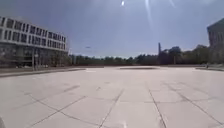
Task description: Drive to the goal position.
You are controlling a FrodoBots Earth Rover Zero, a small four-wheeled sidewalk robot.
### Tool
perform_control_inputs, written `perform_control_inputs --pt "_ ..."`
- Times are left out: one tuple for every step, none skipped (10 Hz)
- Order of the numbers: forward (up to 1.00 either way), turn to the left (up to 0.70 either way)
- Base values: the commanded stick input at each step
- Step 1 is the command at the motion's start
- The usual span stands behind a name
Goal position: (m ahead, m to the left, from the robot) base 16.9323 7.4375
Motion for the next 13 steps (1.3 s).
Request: perform_control_inputs --pt "0.85 -0.02" --pt "0.85 -0.02" --pt "0.85 -0.13" --pt "0.85 -0.29" --pt "0.85 -0.15" --pt "0.85 -0.02" --pt "0.85 -0.01" --pt "0.85 0.00" --pt "0.85 0.00" --pt "0.85 0.00" --pt "0.85 0.00" --pt "0.85 0.00" --pt "0.85 0.00"
